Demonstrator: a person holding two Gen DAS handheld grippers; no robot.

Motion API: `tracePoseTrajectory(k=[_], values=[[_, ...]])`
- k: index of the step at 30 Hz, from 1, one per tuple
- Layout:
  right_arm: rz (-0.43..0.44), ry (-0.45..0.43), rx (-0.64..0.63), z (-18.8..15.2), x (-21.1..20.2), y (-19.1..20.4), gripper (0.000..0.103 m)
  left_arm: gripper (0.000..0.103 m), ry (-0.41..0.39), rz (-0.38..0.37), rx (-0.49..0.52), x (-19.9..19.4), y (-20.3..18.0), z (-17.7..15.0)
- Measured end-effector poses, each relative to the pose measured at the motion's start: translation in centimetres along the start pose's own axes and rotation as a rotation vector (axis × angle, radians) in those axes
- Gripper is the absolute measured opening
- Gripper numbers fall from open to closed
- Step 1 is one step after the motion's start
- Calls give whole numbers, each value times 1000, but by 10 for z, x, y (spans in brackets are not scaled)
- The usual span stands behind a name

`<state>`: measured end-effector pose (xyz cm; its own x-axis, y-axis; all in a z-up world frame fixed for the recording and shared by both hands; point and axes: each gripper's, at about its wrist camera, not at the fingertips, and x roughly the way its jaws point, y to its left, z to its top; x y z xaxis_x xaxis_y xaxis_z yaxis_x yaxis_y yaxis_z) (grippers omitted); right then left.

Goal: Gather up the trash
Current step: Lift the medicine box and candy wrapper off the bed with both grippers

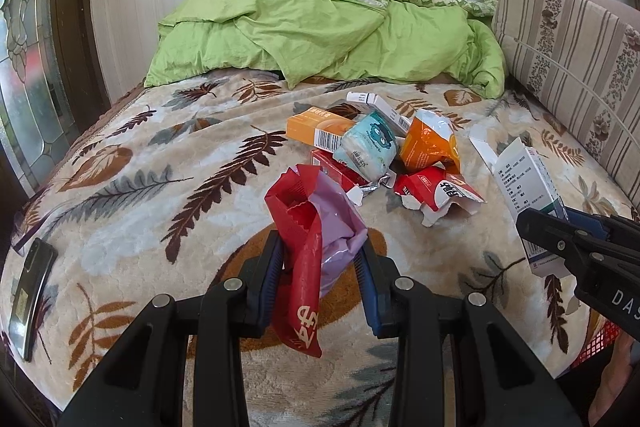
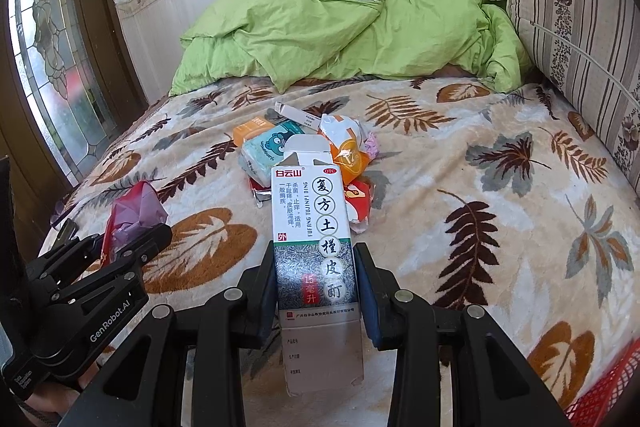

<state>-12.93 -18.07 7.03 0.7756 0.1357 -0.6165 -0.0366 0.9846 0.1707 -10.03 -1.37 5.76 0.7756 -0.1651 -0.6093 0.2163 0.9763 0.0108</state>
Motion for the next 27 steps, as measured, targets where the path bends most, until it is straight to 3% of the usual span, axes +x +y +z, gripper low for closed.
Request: tracePoseTrajectory(k=[27], values=[[0,-7,3,0,-1,-1,38,34,1,5,12,0,-3,-1]])
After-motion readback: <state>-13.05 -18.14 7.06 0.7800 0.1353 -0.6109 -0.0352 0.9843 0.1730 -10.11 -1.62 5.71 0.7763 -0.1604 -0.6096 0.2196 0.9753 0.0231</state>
